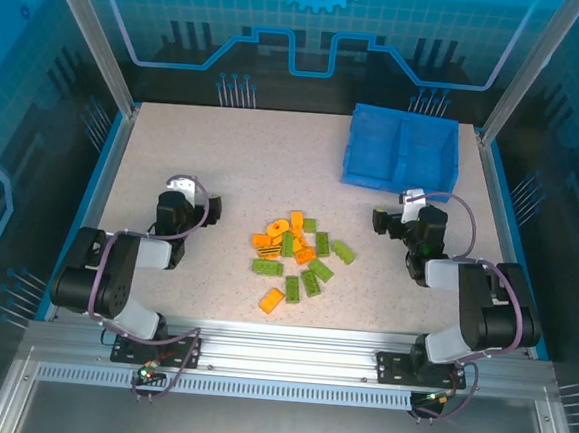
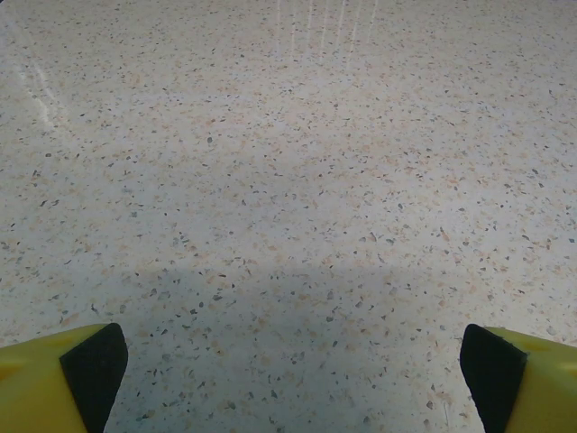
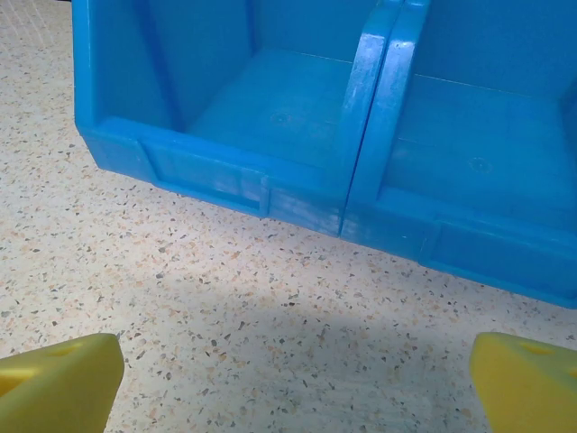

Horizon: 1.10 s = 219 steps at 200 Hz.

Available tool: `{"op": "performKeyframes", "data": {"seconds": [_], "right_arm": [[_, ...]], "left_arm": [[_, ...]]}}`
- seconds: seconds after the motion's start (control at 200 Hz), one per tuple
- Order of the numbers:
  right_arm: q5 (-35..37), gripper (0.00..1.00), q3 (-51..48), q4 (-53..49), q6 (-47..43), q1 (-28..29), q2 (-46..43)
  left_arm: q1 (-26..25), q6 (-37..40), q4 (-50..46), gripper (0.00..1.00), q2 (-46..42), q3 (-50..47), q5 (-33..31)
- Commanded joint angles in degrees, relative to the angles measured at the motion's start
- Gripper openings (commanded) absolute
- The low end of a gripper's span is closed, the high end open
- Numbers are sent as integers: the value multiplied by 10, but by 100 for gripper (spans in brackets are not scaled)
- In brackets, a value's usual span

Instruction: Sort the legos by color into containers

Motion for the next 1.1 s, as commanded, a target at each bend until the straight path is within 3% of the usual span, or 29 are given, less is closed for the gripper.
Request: {"op": "performKeyframes", "data": {"seconds": [0.0, 0.58, 0.655, 0.765, 0.93, 1.02, 1.091], "right_arm": [[-1, 100, 8, 3, -7, -4, 4], [-16, 100, 11, -3, -7, -8, 1], [-23, 95, 29, -63, -19, -1, -28], [79, 99, 67, -212, 26, 29, -106], [134, 100, 70, -356, 93, 45, -211], [116, 100, 115, -503, 166, 54, -267], [78, 100, 157, -618, 268, 66, -289]], "left_arm": [[5, -6, 12, 99, -5, 12, 13], [5, -6, 14, 99, -5, 12, 12], [5, -6, 14, 99, -5, 11, 12], [5, -5, 16, 99, -5, 10, 12], [2, -1, 14, 99, -11, 9, 12], [-13, 12, -7, 99, -39, 10, -3], [-38, 7, -130, 99, -98, 43, -46]]}}
